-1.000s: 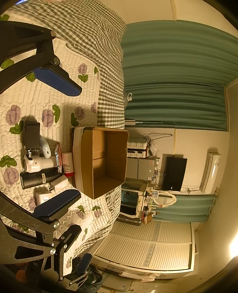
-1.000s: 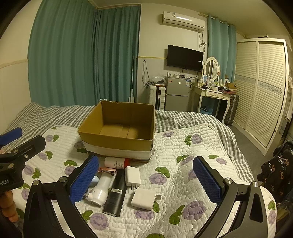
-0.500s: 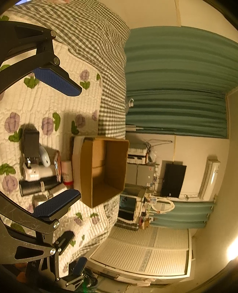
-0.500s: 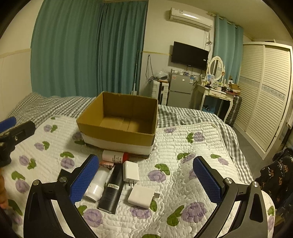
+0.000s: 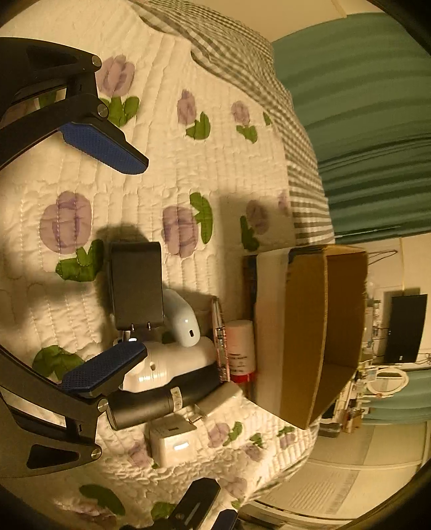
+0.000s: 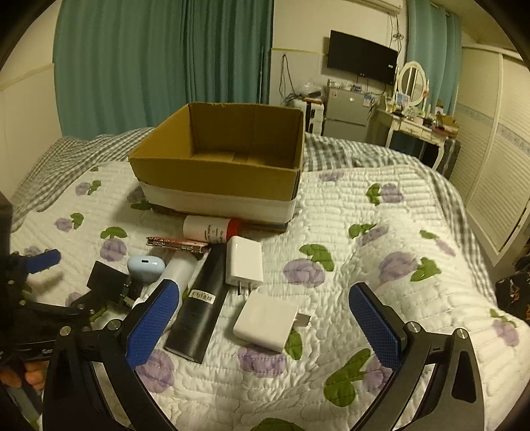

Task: Organize rigid objects
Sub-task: 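Grasp the black power bank with the left gripper while the right grasps the black bottle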

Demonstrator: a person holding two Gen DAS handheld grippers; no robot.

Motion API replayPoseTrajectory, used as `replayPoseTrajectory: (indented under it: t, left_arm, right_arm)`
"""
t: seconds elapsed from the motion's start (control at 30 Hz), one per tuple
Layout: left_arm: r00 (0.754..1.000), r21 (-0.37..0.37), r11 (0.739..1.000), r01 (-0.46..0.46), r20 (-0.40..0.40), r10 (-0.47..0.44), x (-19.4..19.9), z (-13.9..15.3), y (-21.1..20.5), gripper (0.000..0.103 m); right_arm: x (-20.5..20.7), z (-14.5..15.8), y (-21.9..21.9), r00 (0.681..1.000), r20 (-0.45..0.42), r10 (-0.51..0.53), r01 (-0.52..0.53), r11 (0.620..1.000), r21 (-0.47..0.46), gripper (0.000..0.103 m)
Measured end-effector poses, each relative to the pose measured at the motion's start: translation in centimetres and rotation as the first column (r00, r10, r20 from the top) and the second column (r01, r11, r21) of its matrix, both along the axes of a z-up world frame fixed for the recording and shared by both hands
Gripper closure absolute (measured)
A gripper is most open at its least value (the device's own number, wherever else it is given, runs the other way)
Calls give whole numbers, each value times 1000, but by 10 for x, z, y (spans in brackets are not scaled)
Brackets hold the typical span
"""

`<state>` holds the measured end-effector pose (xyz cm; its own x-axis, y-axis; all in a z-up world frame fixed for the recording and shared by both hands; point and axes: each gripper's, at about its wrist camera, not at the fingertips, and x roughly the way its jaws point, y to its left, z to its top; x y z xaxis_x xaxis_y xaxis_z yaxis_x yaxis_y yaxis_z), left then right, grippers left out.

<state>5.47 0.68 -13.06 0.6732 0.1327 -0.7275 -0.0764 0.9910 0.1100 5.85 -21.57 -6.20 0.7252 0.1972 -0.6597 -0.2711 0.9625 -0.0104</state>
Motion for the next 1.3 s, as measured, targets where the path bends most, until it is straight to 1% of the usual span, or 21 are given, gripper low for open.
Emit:
replayPoseTrajectory:
  t: [0.2,0.33,0.4,0.53,0.57,0.6,0.7,0.73,0.77,0.8,0.83,0.97,1.1,1.17,1.2,1.3]
  left_arm:
    - [996,24,1000,-13,-83,14,13,-20,0,2]
    - [994,3,1000,-12,-105,13,20,-23,1,2]
    - [994,-19,1000,-14,-112,12,23,-25,2,2]
    - [990,-91,996,-23,-143,10,31,-31,5,2]
    - [989,-96,995,-24,-146,10,32,-32,5,2]
    - [989,-97,995,-20,-147,6,33,-32,4,2]
    - [981,-24,999,-31,-193,26,40,-44,2,3]
    - [980,-30,999,-27,-199,20,39,-46,2,6]
    - [981,-40,999,-14,-193,6,38,-44,1,9]
    - [982,-46,999,-2,-187,-6,37,-42,0,18]
    - [983,-65,997,30,-177,-41,35,-40,-4,32]
    - [984,-54,998,39,-170,-48,29,-35,-7,33]
    - [992,-69,998,-10,-123,1,18,-19,4,34]
    - [995,-92,995,-36,-96,28,13,-9,13,35]
    - [995,-102,994,-40,-90,31,16,-7,18,35]
    - [997,-117,992,-43,-66,36,14,0,21,35]
  right_arm:
    - [9,-11,1,999,-53,12,-12,1000,11,0]
    - [11,-16,7,997,-69,22,-23,1000,-3,0]
    - [12,-18,11,997,-75,28,-29,999,-16,0]
    - [13,-25,20,996,-85,36,-41,998,-51,0]
    - [13,-26,22,996,-87,38,-43,997,-59,0]
    - [13,-28,24,995,-88,39,-45,997,-69,0]
    - [13,-30,28,996,-86,40,-48,994,-97,0]
    - [12,-31,29,996,-84,39,-48,993,-105,0]
    - [12,-31,30,996,-83,39,-48,993,-111,0]
    - [12,-32,31,996,-83,38,-48,992,-117,0]
    - [12,-33,32,996,-84,37,-47,991,-124,0]
    - [12,-36,37,995,-91,45,-57,988,-143,0]
    - [13,-38,41,993,-103,54,-68,988,-137,1]
    - [15,-41,44,989,-129,67,-84,988,-128,11]
    - [16,-43,47,987,-144,75,-94,988,-123,13]
    - [23,-52,56,977,-191,96,-117,988,-102,24]
